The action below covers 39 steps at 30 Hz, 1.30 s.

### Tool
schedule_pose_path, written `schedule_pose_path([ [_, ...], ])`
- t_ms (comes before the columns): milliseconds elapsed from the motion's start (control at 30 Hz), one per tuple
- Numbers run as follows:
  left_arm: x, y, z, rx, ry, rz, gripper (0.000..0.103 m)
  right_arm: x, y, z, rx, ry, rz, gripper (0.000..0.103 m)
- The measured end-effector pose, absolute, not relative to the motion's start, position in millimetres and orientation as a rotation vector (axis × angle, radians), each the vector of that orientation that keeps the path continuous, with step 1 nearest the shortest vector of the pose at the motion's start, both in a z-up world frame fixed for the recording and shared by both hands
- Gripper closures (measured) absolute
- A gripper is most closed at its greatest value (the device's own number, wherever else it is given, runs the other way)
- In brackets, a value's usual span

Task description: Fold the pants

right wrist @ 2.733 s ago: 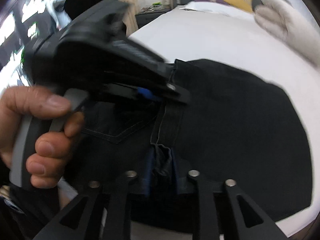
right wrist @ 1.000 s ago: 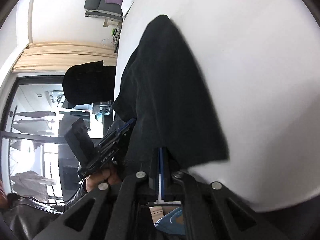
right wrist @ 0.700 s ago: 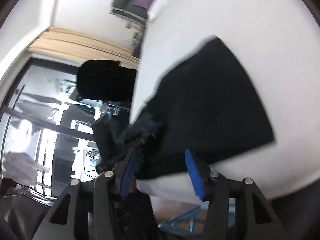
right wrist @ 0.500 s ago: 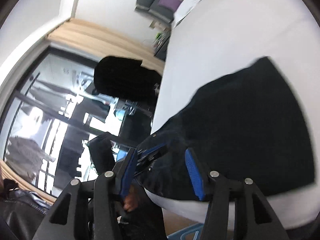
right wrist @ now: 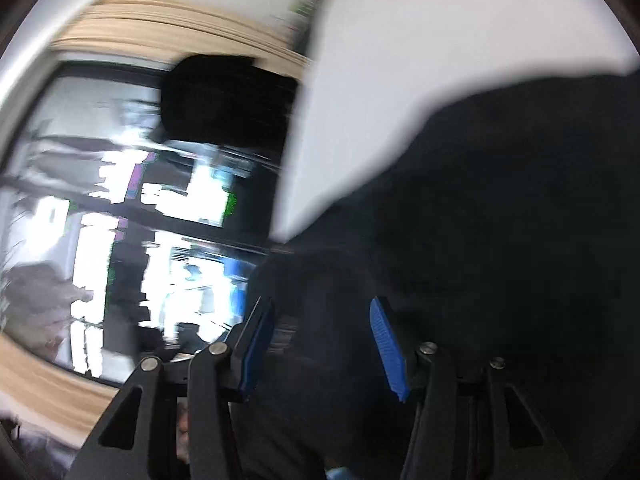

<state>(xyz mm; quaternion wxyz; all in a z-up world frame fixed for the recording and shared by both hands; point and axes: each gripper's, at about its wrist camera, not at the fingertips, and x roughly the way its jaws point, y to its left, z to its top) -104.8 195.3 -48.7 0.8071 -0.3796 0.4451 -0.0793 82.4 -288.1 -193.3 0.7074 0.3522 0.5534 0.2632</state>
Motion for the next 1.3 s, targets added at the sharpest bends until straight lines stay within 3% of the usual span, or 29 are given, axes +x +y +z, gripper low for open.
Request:
schedule_pose_path([
  [33, -106.7, 199.5, -54.0, -0.838, 0.972, -0.16, 0.027, 83.2, -292.7, -201.3, 0.788, 1.242, 0.554, 0.075],
  [67, -104.5, 202.3, -57.6, -0.859, 0.985, -0.147, 0.027, 83.8, -301.2, -210.7, 0.816, 1.257, 0.515, 0.103],
  [367, -115.1, 199.7, -98.5, -1.008, 1.065, -0.074, 0.027, 79.2, -299.7, -212.4, 0.812, 1.229, 0.507, 0.103],
  [433, -118.7, 201.7, -105.8, -1.048, 1.076, -0.059, 0.027, 77.7, -298.1, -203.7, 0.801, 1.229, 0.496, 0.103],
  [467, -121.4, 202.8, -109.2, -1.069, 1.08, -0.055, 0.027, 75.3, -294.5, -194.1, 0.799, 1.21, 0.519, 0.098],
  [667, -130.9, 206.5, -137.2, -1.178, 1.117, -0.026, 0.027, 75.2, -277.1, -168.7, 0.805, 1.146, 0.664, 0.098],
  [800, -132.3, 208.1, -146.4, -1.215, 1.113, -0.029, 0.027, 82.6, -266.6, -204.1, 0.788, 1.267, 0.586, 0.098],
  [833, -132.3, 209.0, -148.2, -1.223, 1.111, -0.028, 0.027, 80.5, -264.7, -214.9, 0.788, 1.291, 0.571, 0.103],
  [1000, -130.1, 206.0, -151.4, -1.205, 1.105, -0.026, 0.027, 77.0, -270.7, -223.8, 0.845, 1.263, 0.577, 0.103],
  [1067, -127.2, 203.0, -149.3, -1.197, 1.094, -0.032, 0.037, 74.4, -277.8, -226.9, 0.847, 1.265, 0.574, 0.103],
  [1100, -124.5, 198.8, -143.5, -1.194, 1.087, -0.048, 0.051, 74.2, -277.0, -227.8, 0.847, 1.263, 0.574, 0.103],
  [1300, -112.7, 185.6, -125.7, -1.127, 1.082, -0.069, 0.079, 70.4, -268.7, -222.4, 0.808, 1.253, 0.558, 0.103],
])
